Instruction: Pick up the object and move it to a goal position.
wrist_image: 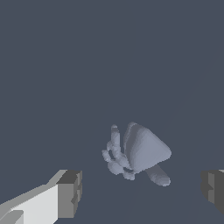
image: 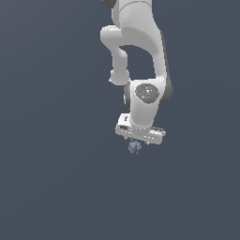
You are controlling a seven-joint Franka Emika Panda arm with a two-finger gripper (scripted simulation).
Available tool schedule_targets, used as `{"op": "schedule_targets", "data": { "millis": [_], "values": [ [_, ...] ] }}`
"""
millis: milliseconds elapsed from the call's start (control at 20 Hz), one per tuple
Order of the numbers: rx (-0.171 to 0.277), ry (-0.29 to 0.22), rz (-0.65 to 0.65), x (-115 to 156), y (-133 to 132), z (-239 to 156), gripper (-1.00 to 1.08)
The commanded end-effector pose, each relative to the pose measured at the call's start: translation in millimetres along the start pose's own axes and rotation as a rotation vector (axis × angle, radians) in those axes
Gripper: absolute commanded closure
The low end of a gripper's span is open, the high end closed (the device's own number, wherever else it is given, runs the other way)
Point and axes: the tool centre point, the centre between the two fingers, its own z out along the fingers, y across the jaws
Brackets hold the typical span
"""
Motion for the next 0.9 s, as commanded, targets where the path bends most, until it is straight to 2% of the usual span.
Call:
{"op": "schedule_targets", "data": {
  "millis": [0, 450, 700, 750, 850],
  "values": [
    [0.000, 0.000, 0.000, 0, 0, 3, -0.92],
    [0.000, 0.000, 0.003, -1, 0, 44, -0.92],
    [0.000, 0.000, 0.004, 0, 0, 50, -0.92],
    [0.000, 0.000, 0.004, 0, 0, 50, 1.08],
    [0.000, 0.000, 0.004, 0, 0, 50, 1.08]
  ]
}}
